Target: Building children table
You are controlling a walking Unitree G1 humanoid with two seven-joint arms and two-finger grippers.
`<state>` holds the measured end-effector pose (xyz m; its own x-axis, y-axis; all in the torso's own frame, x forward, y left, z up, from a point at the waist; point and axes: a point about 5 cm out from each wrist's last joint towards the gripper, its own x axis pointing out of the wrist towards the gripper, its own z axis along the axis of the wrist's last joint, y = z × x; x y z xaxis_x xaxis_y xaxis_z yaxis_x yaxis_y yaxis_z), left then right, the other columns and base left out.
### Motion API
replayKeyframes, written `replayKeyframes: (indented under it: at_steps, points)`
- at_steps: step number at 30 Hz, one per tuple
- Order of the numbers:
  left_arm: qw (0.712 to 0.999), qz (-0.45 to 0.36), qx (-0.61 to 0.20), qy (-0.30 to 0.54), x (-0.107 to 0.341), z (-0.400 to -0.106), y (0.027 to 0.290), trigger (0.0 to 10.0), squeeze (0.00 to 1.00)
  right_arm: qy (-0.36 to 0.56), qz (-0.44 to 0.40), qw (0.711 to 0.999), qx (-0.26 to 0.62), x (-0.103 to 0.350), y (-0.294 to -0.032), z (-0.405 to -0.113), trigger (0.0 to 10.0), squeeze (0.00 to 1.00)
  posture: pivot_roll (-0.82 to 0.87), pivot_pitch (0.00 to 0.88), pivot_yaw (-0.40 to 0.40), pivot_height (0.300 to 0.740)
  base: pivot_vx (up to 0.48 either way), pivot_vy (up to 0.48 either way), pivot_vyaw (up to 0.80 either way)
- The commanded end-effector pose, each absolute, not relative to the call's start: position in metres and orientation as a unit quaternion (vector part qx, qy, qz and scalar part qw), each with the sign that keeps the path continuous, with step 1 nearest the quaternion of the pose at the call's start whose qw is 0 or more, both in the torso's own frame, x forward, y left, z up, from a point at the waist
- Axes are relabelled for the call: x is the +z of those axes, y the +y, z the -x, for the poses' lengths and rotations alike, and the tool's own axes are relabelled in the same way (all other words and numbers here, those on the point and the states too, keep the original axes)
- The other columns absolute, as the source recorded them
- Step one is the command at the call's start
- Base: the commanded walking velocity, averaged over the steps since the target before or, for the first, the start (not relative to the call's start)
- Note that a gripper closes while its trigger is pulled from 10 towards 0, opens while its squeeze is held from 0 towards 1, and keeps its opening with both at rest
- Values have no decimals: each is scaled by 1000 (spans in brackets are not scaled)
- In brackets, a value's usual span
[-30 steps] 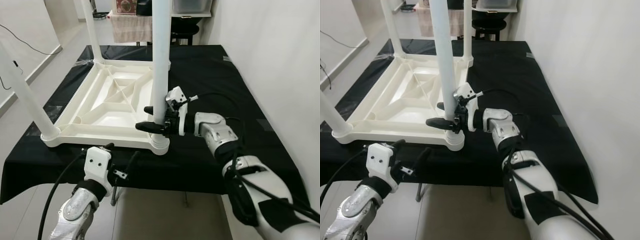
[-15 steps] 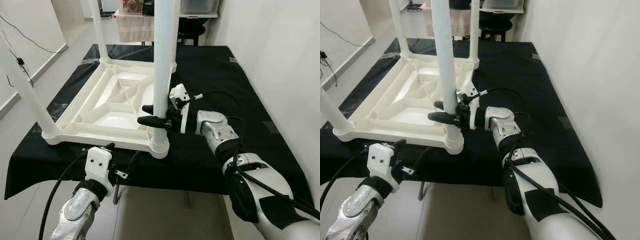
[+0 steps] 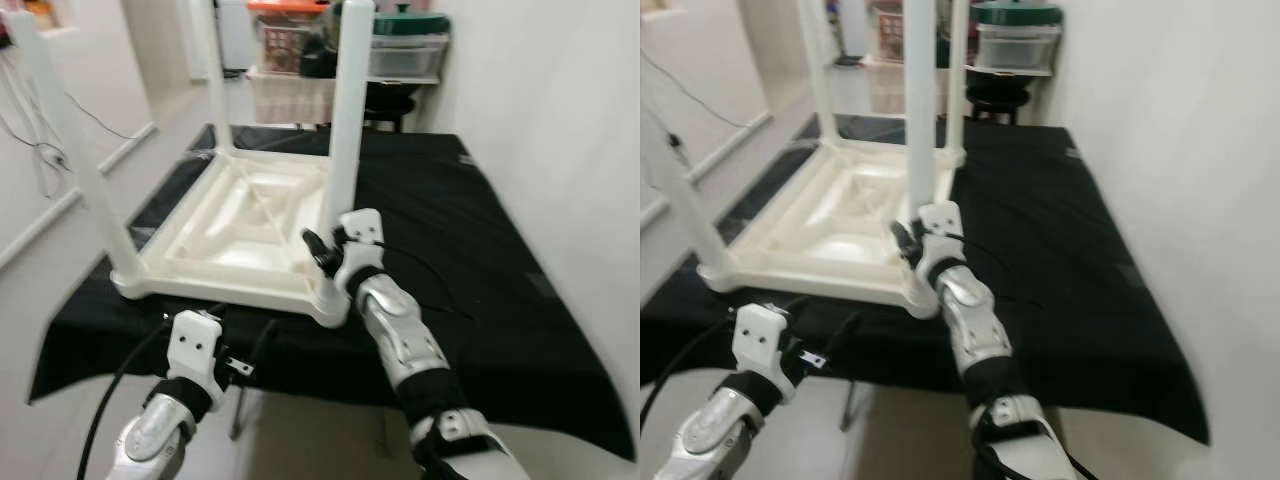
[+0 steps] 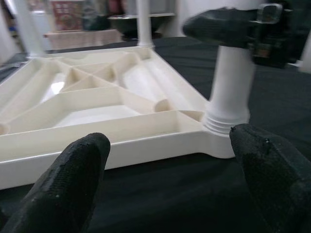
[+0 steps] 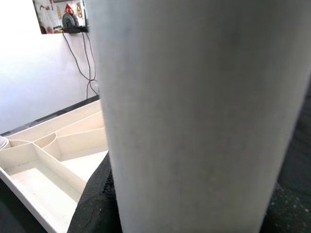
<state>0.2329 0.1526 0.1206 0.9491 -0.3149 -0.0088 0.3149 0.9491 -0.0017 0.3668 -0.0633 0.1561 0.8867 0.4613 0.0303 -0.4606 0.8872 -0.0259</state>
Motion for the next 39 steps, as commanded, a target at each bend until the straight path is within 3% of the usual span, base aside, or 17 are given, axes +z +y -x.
replayKeyframes:
  at_steps: [1, 2, 3, 4, 5, 7, 9, 12, 13, 16, 18, 22, 30, 33, 36, 37, 39]
  points:
    - [987, -6, -159, 9, 118, -233, 152, 10000, 0, 29, 21, 962, 271, 128, -55, -358, 0, 0, 6, 13, -35, 740, 0, 0, 0]
    - [988, -6, -157, 9, 117, -233, 153, 10000, 0, 25, 24, 960, 279, 128, -50, -356, 1216, 0, 6, 13, -35, 740, 0, 0, 0]
    - [988, -6, -157, 9, 117, -233, 153, 10000, 0, 25, 24, 960, 279, 128, -50, -356, 1216, 0, 6, 13, -35, 740, 0, 0, 0]
    - [988, -5, -156, 9, 117, -232, 153, 10000, 0, 24, 30, 957, 286, 128, -46, -354, 10000, 0, 7, 6, -33, 740, 0, 0, 0]
    - [987, -6, -159, 11, 116, -233, 153, 10000, 0, 22, 20, 947, 320, 131, -41, -353, 10000, 1000, 4, 0, -28, 740, 0, 0, 0]
    - [987, -6, -159, 11, 116, -233, 153, 10000, 0, 22, 20, 947, 320, 131, -41, -353, 10000, 1000, 4, 0, -28, 740, 0, 0, 0]
    - [987, -7, -163, 13, 115, -234, 152, 10000, 0, 11, -1, 922, 386, 146, -32, -351, 10000, 1000, 4, 0, -22, 740, 0, 0, 0]
    - [986, -7, -164, 14, 115, -235, 152, 10000, 0, 4, -3, 914, 405, 151, -32, -351, 10000, 1000, 4, 0, -21, 740, 0, 0, 0]
    - [986, -7, -163, 14, 115, -235, 152, 10000, 0, -6, 9, 898, 440, 160, -38, -356, 10000, 0, 8, 0, -20, 740, 0, 0, 0]
    - [987, -7, -163, 14, 115, -236, 152, 10000, 0, -27, 53, 860, 506, 179, -52, -367, 10000, 0, 12, 0, -20, 740, 0, 0, 0]
    - [987, -7, -163, 14, 115, -236, 152, 10000, 0, -27, 53, 860, 506, 179, -52, -367, 10000, 0, 12, 0, -20, 740, 0, 0, 0]
    - [986, -6, -164, 14, 115, -237, 151, 10000, 0, -26, 58, 803, 593, 213, -66, -378, 10000, 0, 20, 0, -11, 740, 0, 0, 0]
    - [986, -5, -165, 13, 115, -237, 149, 10000, 0, -12, 45, 791, 610, 222, -68, -381, 10000, 0, 27, 0, -14, 740, 0, 0, 0]
    - [986, -4, -165, 12, 116, -238, 148, 10000, 0, 3, 48, 774, 632, 219, -71, -379, 10000, 0, 28, 0, -15, 740, 0, 0, 0]
    - [986, -3, -165, 11, 116, -238, 148, 10000, 0, 9, 50, 759, 649, 218, -72, -377, 9765, 0, 23, 1, -10, 740, 0, 0, 0]
    - [986, -3, -165, 10, 117, -238, 149, 10000, 0, 10, 45, 751, 658, 217, -73, -376, 9098, 0, 22, 2, -8, 740, 0, 0, 0]
    - [986, -3, -165, 10, 117, -238, 149, 10000, 0, 10, 45, 751, 658, 217, -73, -376, 9098, 0, 22, 2, -8, 740, 0, 0, 0]
